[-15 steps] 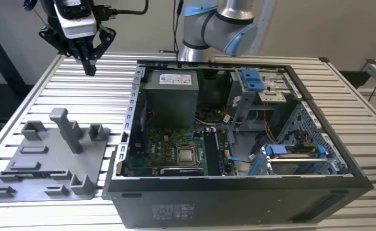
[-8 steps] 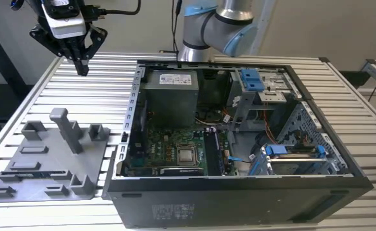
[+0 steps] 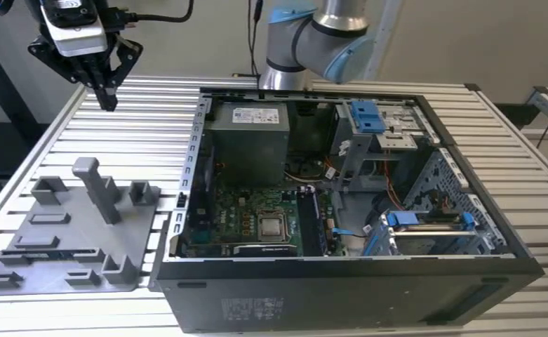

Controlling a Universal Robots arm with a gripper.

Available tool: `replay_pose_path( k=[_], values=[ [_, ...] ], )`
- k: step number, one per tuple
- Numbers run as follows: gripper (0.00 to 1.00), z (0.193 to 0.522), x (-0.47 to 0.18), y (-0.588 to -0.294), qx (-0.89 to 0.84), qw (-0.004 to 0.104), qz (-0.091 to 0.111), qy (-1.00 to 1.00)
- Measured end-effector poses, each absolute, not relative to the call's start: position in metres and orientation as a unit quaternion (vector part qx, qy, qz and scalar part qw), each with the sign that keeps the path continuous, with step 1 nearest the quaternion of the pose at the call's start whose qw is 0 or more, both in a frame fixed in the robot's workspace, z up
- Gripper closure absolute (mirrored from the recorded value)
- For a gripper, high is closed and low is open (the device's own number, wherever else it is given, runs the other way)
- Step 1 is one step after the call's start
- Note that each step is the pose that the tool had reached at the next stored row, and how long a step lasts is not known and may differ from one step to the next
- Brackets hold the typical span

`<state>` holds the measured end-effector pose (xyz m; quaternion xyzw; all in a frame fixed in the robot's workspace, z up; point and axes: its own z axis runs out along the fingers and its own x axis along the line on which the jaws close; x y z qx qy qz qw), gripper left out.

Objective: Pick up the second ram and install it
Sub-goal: 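Reach for the second ram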

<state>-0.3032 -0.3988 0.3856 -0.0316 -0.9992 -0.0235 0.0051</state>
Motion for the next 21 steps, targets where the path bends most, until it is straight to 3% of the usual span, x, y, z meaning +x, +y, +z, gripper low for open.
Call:
replay_pose_path(
  k=[21],
  values=[
    [0.89, 0.384, -0.347, -0.399, -0.031, 0.005, -0.023, -0.999]
  ],
)
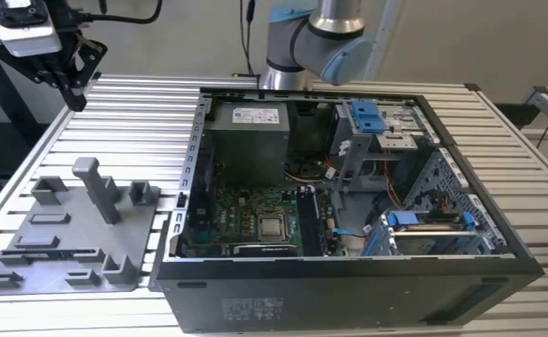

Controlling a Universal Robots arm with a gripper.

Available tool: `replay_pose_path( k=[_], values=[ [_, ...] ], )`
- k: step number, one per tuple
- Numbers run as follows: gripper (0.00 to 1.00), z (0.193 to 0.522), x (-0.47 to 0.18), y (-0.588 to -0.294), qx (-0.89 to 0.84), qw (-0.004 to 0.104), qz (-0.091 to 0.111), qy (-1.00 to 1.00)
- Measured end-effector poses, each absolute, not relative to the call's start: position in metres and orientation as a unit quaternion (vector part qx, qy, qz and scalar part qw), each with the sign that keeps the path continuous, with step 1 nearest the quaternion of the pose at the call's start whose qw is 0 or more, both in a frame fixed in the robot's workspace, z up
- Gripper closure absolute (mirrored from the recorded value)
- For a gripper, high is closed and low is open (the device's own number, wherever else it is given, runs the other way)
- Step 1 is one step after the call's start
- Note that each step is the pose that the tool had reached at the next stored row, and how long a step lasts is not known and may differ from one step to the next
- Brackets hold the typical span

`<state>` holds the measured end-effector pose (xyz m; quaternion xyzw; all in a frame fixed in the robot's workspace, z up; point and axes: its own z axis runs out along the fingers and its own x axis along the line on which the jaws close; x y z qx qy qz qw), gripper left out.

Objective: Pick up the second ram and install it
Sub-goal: 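Reach for the second ram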

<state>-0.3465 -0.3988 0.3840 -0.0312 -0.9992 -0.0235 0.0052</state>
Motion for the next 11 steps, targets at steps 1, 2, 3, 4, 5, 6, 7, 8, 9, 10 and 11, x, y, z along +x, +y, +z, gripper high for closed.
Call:
replay_pose_path(
  k=[1, 2, 3, 4, 5, 6, 7, 8, 9, 10, 11],
  values=[
    [0.89, 0.384, -0.349, -0.399, -0.031, 0.005, -0.023, -0.999],
    [0.89, 0.384, -0.351, -0.399, -0.031, 0.005, -0.023, -0.999],
    [0.89, 0.384, -0.353, -0.399, -0.031, 0.005, -0.023, -0.999],
    [0.89, 0.384, -0.355, -0.399, -0.031, 0.005, -0.023, -0.999],
    [0.89, 0.384, -0.357, -0.399, -0.031, 0.005, -0.023, -0.999],
    [0.89, 0.384, -0.359, -0.399, -0.031, 0.005, -0.023, -0.999],
    [0.89, 0.384, -0.361, -0.399, -0.031, 0.005, -0.023, -0.999],
    [0.89, 0.384, -0.363, -0.399, -0.031, 0.005, -0.023, -0.999],
    [0.89, 0.383, -0.365, -0.399, -0.031, 0.005, -0.023, -0.999],
    [0.89, 0.383, -0.367, -0.399, -0.031, 0.005, -0.023, -0.999],
    [0.89, 0.383, -0.368, -0.399, -0.031, 0.005, -0.023, -0.999]
  ],
)
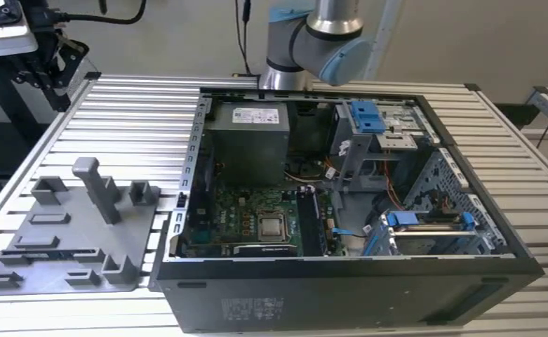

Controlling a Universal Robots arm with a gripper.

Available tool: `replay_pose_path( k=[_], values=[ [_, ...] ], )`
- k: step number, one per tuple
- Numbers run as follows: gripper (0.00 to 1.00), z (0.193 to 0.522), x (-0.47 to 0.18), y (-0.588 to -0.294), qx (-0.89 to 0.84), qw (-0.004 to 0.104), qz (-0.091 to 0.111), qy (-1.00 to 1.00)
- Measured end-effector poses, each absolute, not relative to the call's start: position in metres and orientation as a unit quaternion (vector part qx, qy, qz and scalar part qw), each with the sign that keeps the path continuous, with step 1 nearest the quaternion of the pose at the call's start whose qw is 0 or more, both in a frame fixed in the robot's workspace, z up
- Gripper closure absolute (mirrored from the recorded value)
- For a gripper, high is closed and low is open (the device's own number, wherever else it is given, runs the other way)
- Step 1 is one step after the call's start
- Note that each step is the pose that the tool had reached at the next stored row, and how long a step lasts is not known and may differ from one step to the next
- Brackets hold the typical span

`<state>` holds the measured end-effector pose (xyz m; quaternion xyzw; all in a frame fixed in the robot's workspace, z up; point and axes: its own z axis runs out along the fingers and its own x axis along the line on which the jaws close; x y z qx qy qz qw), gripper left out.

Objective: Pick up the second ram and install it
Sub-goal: 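Reach for the second ram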

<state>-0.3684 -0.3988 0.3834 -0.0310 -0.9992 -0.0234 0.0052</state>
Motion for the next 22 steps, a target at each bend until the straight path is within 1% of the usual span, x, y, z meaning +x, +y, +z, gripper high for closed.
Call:
replay_pose_path(
  k=[11, 22],
  values=[
    [0.89, 0.383, -0.375, -0.399, -0.031, 0.005, -0.023, -0.999],
    [0.89, 0.383, -0.395, -0.399, -0.031, 0.005, -0.023, -0.999]
  ],
)
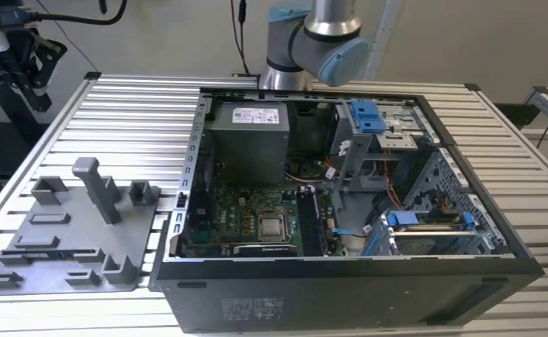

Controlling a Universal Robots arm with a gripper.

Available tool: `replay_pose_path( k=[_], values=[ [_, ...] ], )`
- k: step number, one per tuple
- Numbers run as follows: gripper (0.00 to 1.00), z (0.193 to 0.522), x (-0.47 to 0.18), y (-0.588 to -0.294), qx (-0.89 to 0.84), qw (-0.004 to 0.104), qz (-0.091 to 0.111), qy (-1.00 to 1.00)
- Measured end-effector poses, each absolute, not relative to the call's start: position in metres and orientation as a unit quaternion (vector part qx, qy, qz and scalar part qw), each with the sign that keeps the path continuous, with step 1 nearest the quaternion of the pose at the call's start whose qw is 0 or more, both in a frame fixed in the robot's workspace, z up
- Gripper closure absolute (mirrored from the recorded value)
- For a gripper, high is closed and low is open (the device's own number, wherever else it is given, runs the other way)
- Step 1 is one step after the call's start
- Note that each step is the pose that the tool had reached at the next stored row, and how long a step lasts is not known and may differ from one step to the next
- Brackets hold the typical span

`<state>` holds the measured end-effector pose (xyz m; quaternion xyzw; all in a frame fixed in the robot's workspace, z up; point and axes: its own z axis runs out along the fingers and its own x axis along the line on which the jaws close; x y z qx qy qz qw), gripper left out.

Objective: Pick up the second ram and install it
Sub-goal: 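Reach for the second ram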

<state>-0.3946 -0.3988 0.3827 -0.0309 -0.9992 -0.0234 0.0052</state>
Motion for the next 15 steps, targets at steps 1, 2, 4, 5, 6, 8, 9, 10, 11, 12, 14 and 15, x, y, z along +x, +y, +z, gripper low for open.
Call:
replay_pose_path(
  k=[1, 2, 4, 5, 6, 8, 9, 10, 11, 12, 14, 15],
  values=[
    [0.89, 0.3826, -0.3963, -0.3988, -0.031, 0.005, -0.023, -0.999],
    [0.89, 0.3826, -0.3978, -0.3988, -0.031, 0.005, -0.023, -0.999],
    [0.89, 0.3826, -0.3989, -0.3988, -0.031, 0.005, -0.023, -0.999],
    [0.89, 0.3826, -0.3989, -0.3988, -0.031, 0.005, -0.023, -0.999],
    [0.89, 0.3826, -0.3989, -0.3988, -0.031, 0.005, -0.023, -0.999],
    [0.89, 0.3825, -0.3991, -0.3988, -0.031, 0.005, -0.023, -0.999],
    [0.89, 0.3826, -0.3991, -0.3988, -0.031, 0.005, -0.023, -0.999],
    [0.89, 0.3826, -0.3991, -0.3988, -0.031, 0.005, -0.023, -0.999],
    [0.89, 0.3826, -0.3992, -0.3988, -0.031, 0.005, -0.023, -0.999],
    [0.89, 0.3826, -0.3992, -0.3988, -0.031, 0.005, -0.023, -0.999],
    [0.89, 0.3826, -0.3993, -0.3988, -0.031, 0.005, -0.023, -0.999],
    [0.89, 0.3826, -0.3993, -0.3988, -0.031, 0.005, -0.023, -0.999]
  ],
)
